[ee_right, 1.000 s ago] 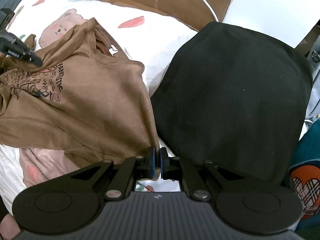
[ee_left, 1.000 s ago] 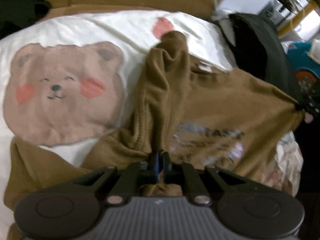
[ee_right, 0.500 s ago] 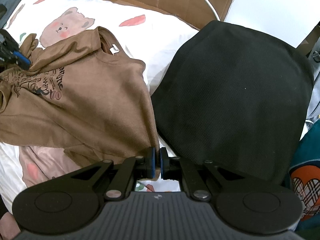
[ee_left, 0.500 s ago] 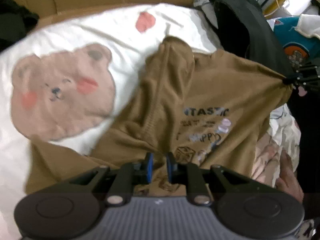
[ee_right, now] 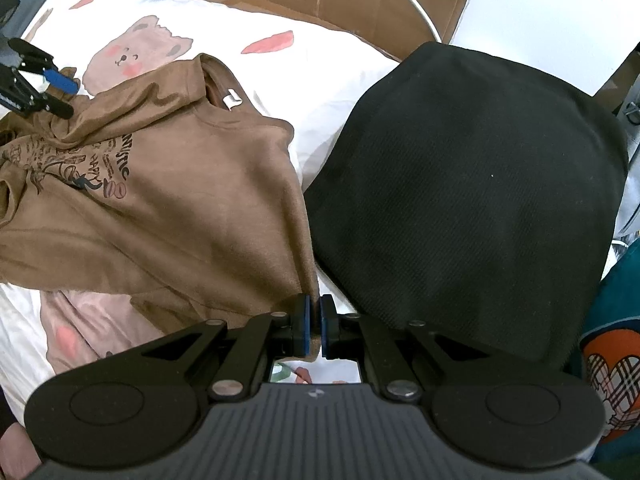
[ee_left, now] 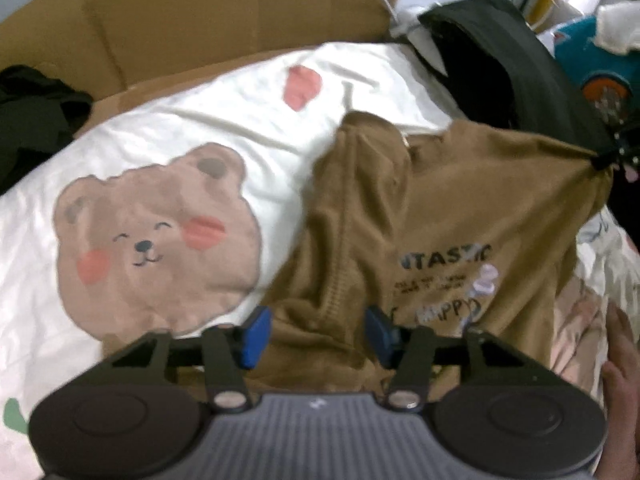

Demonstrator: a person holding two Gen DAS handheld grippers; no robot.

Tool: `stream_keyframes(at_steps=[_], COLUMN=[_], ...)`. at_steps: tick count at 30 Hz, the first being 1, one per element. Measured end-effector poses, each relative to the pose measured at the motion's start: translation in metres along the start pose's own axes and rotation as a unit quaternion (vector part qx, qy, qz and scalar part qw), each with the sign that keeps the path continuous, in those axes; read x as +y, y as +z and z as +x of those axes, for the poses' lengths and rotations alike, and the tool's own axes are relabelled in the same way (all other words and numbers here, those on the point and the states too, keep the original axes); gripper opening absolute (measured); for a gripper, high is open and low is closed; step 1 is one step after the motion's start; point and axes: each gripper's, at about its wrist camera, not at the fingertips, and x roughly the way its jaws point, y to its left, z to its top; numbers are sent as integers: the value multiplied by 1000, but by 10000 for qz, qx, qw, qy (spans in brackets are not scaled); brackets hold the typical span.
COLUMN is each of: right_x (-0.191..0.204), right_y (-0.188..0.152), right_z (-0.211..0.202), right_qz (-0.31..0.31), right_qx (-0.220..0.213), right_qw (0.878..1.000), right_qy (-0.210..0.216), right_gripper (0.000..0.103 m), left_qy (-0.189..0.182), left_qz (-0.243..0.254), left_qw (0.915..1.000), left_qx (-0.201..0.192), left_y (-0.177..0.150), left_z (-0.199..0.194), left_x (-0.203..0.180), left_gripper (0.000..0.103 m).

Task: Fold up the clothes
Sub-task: 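Hold the shirt hem with the right gripper while the left gripper grips the shirt body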

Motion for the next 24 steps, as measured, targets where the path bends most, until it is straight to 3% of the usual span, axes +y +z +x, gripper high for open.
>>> stream_keyframes(at_steps=[10, 16, 20, 24], right_x=[1, 1, 2, 2], right_y=[0, 0, 0, 0], right_z=[2, 3, 3, 4], right_qz=[2, 7, 23, 47], right_qx=[43, 55, 53, 44], right_qw=[10000, 10000, 10000, 10000], right_qy=[11, 22, 32, 34], right_gripper=[5, 5, 5, 5], left_qy=[201, 280, 271, 223], left_qz=[225, 209, 179, 190], left_qw=[9995, 9993, 9993, 9994], left_qx=[8, 105, 159, 165], left_y=[0, 0, 0, 1], left_z=[23, 35, 38, 29], left_x=[-8, -6, -4, 0], left_gripper=[51, 35, 18, 14])
